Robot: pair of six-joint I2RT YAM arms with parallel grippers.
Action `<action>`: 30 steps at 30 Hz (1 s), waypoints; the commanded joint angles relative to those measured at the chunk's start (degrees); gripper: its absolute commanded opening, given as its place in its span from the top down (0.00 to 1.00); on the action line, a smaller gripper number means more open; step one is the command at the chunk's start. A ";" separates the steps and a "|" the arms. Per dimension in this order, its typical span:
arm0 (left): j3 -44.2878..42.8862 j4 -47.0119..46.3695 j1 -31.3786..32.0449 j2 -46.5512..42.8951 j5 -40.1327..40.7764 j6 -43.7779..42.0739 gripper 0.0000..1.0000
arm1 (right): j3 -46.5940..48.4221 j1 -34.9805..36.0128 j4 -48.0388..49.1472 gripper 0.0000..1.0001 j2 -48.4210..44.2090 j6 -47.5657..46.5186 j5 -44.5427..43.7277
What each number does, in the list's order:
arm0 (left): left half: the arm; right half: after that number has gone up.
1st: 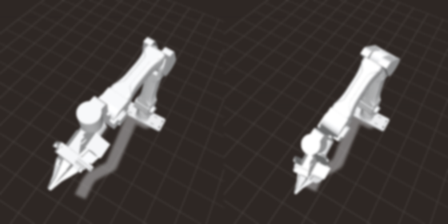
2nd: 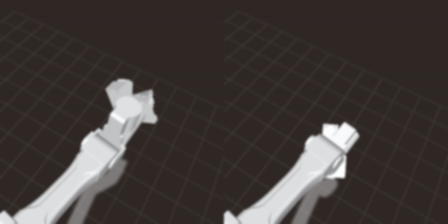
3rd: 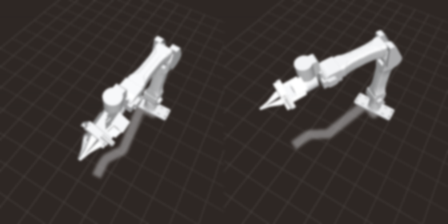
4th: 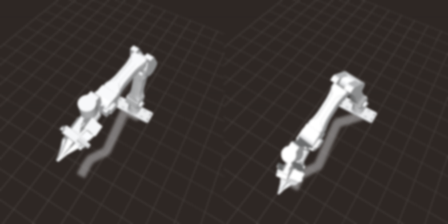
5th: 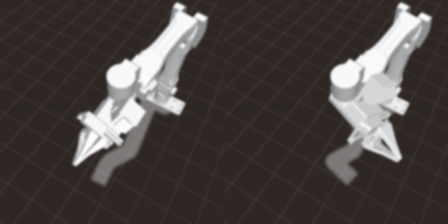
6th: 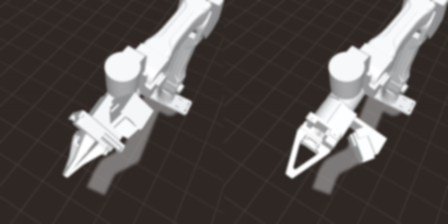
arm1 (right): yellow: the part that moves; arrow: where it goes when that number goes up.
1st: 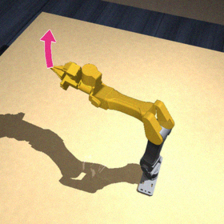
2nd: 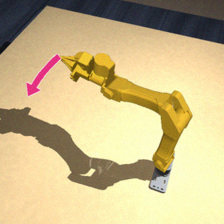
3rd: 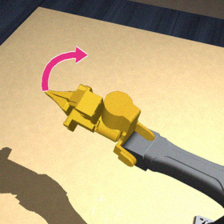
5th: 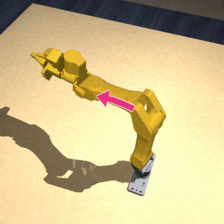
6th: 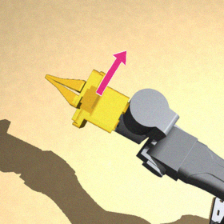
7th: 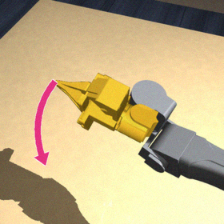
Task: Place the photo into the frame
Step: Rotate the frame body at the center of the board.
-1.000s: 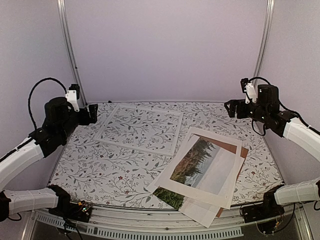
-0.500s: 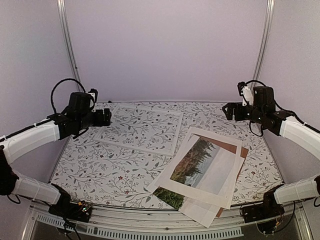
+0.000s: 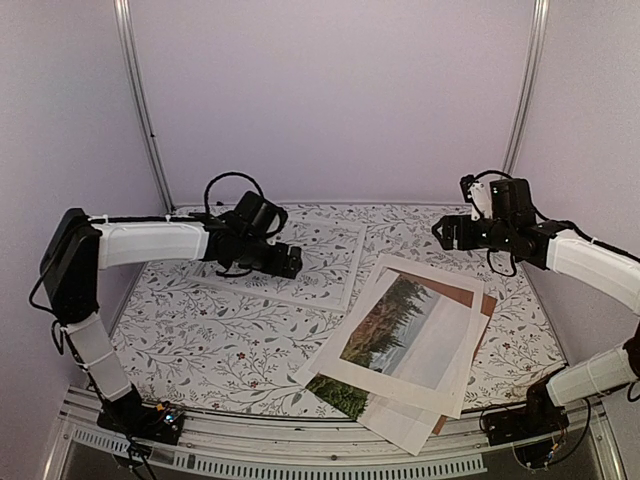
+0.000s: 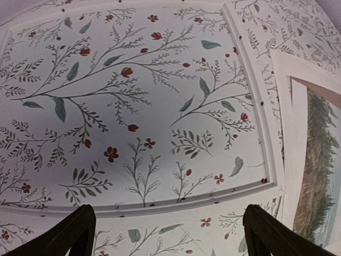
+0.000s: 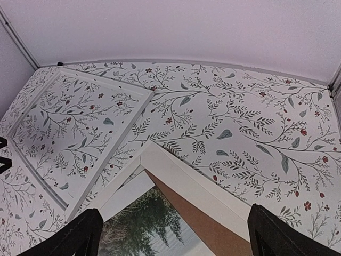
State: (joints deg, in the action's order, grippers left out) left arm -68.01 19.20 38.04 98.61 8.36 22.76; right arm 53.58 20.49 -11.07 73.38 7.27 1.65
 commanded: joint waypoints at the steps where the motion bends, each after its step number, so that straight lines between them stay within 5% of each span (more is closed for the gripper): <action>1: -8.53 3.59 5.83 7.73 -1.79 -0.08 0.02 | -0.19 0.81 0.27 0.01 1.61 0.94 0.90; 7: -22.45 7.94 12.02 18.79 -4.70 -2.13 0.04 | -1.49 1.06 0.97 0.01 1.70 1.17 0.51; 15: -36.43 13.88 13.42 31.59 -7.91 -4.18 0.22 | -2.42 1.26 1.49 0.01 1.06 1.55 1.18; 23: -41.72 16.19 13.42 37.30 -4.31 -5.98 0.31 | -3.37 1.36 2.21 0.01 0.90 1.94 1.91; 30: -43.25 18.06 13.28 39.64 -3.28 -7.46 0.52 | -3.65 1.40 2.46 0.01 1.32 2.20 2.04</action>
State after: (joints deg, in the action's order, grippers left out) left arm -109.86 35.38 51.53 136.92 3.95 16.67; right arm 50.54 21.39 -10.04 75.07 8.64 2.74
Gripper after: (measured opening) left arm 0.519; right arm 0.989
